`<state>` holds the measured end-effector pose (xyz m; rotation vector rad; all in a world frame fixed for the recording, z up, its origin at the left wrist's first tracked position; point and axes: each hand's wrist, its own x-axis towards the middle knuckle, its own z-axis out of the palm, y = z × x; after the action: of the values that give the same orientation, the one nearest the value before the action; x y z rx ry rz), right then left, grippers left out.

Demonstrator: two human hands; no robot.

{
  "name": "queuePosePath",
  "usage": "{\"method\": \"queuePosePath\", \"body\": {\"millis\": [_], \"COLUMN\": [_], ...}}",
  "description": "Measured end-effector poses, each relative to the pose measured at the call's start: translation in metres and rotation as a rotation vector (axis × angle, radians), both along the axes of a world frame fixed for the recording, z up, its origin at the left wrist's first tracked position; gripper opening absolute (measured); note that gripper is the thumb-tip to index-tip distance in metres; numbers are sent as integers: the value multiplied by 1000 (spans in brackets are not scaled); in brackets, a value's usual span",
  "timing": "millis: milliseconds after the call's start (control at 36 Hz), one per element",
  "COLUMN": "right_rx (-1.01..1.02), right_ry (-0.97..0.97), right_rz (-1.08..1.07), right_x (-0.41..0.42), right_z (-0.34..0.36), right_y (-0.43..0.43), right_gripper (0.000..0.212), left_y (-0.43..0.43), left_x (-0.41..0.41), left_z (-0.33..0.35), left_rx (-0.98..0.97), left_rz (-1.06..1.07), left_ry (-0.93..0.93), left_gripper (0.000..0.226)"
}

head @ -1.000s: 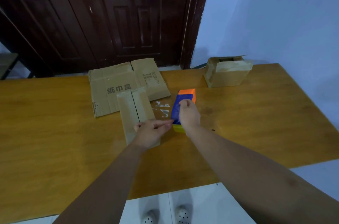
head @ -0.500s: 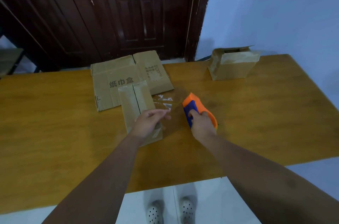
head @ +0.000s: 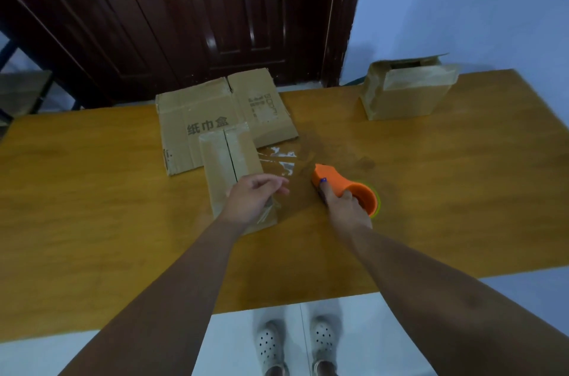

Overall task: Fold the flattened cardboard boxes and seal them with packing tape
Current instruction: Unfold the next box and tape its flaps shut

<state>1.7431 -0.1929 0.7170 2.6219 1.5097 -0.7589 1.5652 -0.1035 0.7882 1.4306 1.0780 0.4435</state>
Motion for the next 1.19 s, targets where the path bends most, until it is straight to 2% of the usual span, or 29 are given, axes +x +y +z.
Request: {"method": "queuePosePath", "body": {"millis": [111,222,306,389,472,611,694,750,861,972,1056,1194], "right_rx": [54,103,147,83,19,-19,2,46,329,592,595,365], "right_ry": [87,105,135,81,-27,-26,-207,-248,-72,107,209,180], "right_rz": [-40,91,109,84,170,189,220,229,216,394,482,619], "right_x": [3,8,6,3,-2,1,1,-3,-20,-43,-56,-62], "right_z": [-2,3,4,1,2,7,14,19,42,68,79,79], "right_y": [-4,-11,-19,-21,-20,-18,-21,-21,-5,18,30,35], "right_gripper": [63,42,34,41,46,48,52,56,48,38,36,47], "left_y": [-2,-3,-4,-6,-7,-9,-8,-7,-2,2,3,4], "left_x": [0,1,2,2,4,5,4,4,1,-2,-3,-7], "left_z": [-1,0,3,5,8,10,10,11,9,6,4,4], "left_rx": [4,5,3,1,-2,-4,-25,-32,-54,-102,-101,-41], "left_rz": [5,41,64,83,86,93,107,127,246,321,390,443], "left_ry": [14,9,-3,-9,-16,-20,-50,-74,-151,-256,-310,-251], "left_gripper": [22,22,21,22,22,23,24,25,25,24,24,32]}}
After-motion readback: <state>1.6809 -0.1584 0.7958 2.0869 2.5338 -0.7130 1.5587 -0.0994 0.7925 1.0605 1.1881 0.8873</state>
